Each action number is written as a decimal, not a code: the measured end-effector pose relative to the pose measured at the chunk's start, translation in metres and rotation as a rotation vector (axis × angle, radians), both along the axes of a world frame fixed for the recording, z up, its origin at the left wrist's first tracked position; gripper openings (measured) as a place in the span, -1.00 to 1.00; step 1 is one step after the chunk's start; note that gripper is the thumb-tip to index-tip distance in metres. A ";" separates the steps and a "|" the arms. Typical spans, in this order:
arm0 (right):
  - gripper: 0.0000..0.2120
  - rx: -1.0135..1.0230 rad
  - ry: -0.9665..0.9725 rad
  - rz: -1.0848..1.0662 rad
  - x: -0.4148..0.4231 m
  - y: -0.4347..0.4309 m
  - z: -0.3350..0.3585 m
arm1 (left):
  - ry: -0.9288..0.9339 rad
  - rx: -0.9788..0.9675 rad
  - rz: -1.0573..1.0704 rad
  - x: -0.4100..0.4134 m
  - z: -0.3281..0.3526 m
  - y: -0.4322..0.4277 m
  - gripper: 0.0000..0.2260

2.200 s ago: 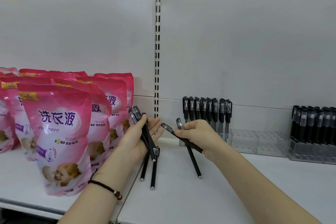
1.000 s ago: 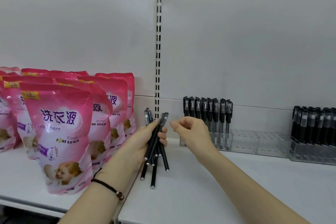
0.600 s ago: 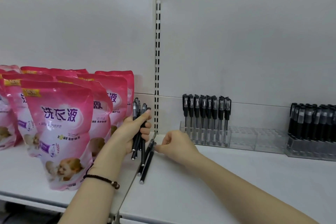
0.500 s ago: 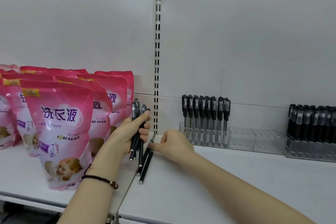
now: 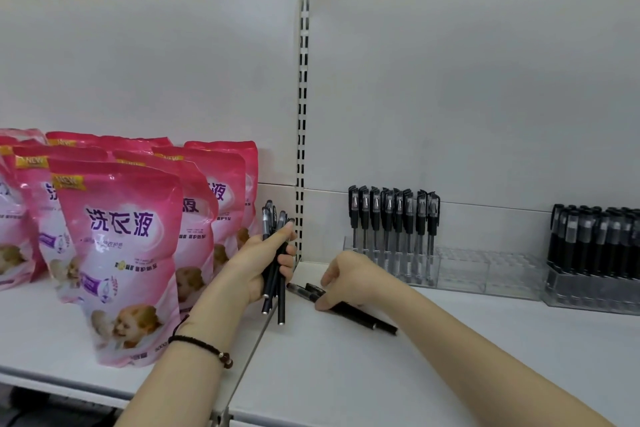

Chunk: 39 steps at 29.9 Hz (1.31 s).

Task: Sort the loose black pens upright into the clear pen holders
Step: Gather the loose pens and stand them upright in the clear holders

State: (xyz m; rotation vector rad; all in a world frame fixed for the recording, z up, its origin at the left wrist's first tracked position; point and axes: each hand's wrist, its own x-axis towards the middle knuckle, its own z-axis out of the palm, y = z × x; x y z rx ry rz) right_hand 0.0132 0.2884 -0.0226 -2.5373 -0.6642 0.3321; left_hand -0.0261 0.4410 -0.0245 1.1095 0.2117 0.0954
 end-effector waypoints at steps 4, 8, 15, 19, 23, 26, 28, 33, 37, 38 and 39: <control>-0.61 -0.006 0.062 -0.002 0.006 -0.014 0.001 | -0.001 -0.014 -0.017 0.000 -0.002 -0.004 -0.84; -0.70 0.055 0.093 -0.042 0.009 -0.022 0.003 | -0.018 -0.042 0.010 0.000 -0.003 -0.005 -0.87; -0.93 0.856 0.366 -0.105 0.011 -0.030 0.014 | -0.041 -0.091 -0.028 -0.001 -0.004 -0.019 -0.87; -0.92 1.013 0.397 -0.057 0.005 -0.020 0.014 | -0.093 0.085 -0.133 -0.008 -0.002 -0.032 -0.85; -0.92 0.955 0.244 -0.099 0.003 -0.021 0.016 | -0.155 0.153 -0.180 -0.008 -0.003 -0.033 -0.70; -0.92 0.897 0.078 -0.099 0.000 -0.021 0.016 | -0.184 0.214 -0.187 -0.006 -0.005 -0.034 -0.65; -0.86 0.875 0.001 -0.102 -0.001 -0.021 0.016 | -0.197 0.254 -0.157 -0.005 -0.006 -0.035 -0.63; -0.85 0.887 -0.013 -0.074 0.000 -0.021 0.018 | -0.206 0.257 -0.119 -0.003 -0.007 -0.035 -0.57; -0.90 0.921 -0.025 0.002 -0.003 -0.022 0.024 | -0.309 0.192 -0.131 -0.001 -0.006 -0.035 -0.57; -0.90 0.946 -0.027 0.013 -0.003 -0.022 0.025 | -0.329 0.193 -0.132 -0.001 -0.006 -0.036 -0.56; -0.91 0.975 -0.028 0.021 -0.005 -0.022 0.027 | -0.348 0.202 -0.137 -0.001 -0.006 -0.036 -0.55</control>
